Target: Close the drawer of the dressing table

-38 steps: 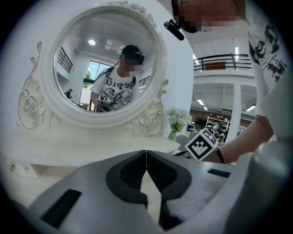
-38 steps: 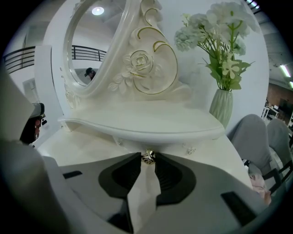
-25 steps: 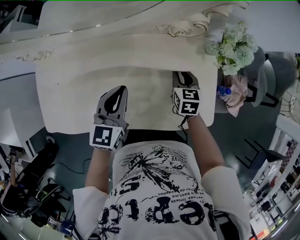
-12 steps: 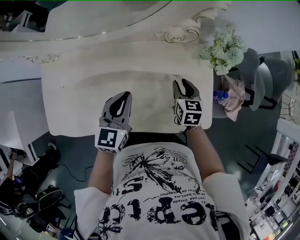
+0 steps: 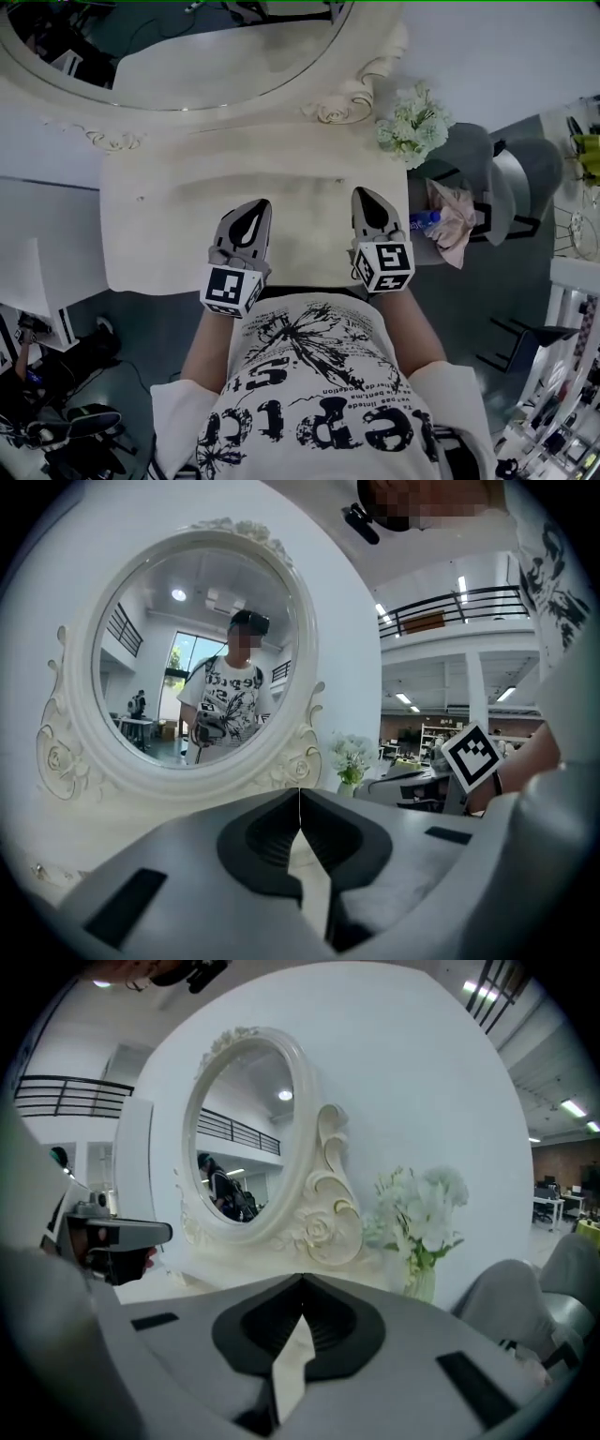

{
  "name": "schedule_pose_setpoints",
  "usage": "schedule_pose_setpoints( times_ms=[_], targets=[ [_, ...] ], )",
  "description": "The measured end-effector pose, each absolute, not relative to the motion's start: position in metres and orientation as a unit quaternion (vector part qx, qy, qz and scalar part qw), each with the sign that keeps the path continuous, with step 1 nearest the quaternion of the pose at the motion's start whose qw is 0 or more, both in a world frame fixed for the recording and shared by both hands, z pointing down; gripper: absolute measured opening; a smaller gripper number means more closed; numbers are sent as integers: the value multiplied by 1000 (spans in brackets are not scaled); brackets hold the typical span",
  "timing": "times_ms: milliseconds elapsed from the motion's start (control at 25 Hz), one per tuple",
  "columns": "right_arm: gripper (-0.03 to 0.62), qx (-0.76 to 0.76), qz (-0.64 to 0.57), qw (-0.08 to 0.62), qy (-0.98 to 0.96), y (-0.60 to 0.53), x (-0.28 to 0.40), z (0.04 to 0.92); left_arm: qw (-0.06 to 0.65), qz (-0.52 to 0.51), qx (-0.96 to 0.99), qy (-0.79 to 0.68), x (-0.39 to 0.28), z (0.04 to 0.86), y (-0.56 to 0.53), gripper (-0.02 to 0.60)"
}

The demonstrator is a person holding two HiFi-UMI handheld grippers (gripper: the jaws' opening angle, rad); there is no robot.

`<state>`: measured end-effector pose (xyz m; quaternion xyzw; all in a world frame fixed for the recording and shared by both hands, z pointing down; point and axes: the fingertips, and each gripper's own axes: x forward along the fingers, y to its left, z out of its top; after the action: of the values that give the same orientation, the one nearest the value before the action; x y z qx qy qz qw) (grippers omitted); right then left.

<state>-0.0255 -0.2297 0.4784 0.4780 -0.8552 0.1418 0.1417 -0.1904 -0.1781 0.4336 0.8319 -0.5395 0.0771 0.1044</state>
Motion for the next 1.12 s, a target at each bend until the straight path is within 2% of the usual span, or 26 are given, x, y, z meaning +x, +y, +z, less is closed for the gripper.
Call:
schedule_pose_setpoints(
  times_ms=[440, 1120],
  targets=[
    [17, 459, 41, 41, -887, -222, -41, 365, 49, 43, 842, -536, -189, 364, -186, 20],
    [16, 453, 35, 41, -890, -211, -45, 357, 36, 37, 844, -533, -183, 346, -184, 18]
  ],
)
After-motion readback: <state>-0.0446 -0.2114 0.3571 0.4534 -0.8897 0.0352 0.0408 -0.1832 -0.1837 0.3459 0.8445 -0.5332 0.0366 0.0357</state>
